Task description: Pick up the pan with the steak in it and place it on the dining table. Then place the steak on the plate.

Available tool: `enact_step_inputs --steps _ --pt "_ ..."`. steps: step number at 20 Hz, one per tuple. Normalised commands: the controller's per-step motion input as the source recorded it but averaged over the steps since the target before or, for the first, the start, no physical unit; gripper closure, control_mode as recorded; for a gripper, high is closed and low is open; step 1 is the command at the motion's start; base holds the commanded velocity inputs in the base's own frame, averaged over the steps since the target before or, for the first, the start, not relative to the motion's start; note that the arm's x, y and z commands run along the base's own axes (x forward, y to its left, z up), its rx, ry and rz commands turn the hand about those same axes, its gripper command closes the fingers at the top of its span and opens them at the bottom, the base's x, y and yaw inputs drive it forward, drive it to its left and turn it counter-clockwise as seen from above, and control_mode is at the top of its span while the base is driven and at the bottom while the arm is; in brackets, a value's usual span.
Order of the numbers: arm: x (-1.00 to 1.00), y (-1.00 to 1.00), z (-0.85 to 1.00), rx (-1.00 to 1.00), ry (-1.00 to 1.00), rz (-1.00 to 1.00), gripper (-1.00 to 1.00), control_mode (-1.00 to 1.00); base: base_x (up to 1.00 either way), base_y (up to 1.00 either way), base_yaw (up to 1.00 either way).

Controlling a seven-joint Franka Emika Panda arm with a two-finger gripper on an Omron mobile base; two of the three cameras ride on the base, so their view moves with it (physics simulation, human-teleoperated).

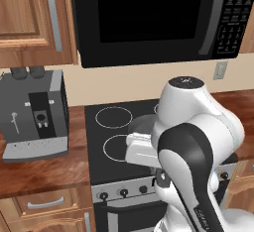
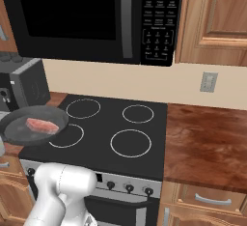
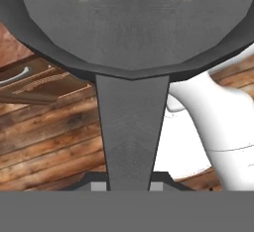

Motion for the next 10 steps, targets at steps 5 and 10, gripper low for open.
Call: enact_step_inputs --steps 5,10 --pt "-0.08 0.00 0.00 0.00 -0.04 0.00 1.00 -1.00 0.00 0.00 0.00" --pt "-0.25 0.00 0.16 0.00 -0.14 0.00 1.00 -1.00 0.00 0.00 0.00"
